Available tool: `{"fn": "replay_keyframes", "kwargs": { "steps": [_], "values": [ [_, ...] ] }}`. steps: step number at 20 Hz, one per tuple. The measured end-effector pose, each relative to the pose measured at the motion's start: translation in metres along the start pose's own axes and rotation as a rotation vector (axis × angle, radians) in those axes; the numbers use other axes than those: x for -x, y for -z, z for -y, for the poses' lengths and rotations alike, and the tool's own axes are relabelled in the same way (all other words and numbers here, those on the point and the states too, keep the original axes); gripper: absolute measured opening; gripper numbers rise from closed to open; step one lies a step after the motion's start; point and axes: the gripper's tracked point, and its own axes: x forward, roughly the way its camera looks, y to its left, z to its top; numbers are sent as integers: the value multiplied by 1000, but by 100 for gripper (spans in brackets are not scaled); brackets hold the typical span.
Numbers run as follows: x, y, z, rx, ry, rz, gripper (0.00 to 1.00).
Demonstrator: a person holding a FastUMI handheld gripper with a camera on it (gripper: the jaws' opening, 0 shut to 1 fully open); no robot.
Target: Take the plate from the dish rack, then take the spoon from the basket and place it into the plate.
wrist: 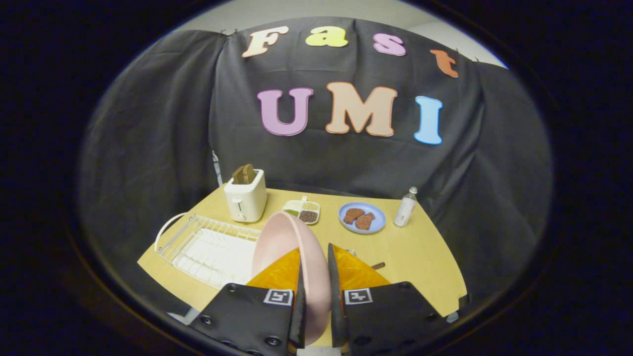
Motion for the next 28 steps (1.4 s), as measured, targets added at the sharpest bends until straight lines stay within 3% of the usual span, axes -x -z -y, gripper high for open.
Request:
{"fn": "replay_keyframes", "kwargs": {
  "steps": [9, 20, 25, 28],
  "values": [
    [-17, 112, 59, -195, -60, -95, 24],
    [-62, 207, 106, -453, -80, -162, 24],
    [-81, 224, 104, -490, -116, -186, 24],
    [-85, 236, 106, -440, -101, -208, 27]
  ]
}}
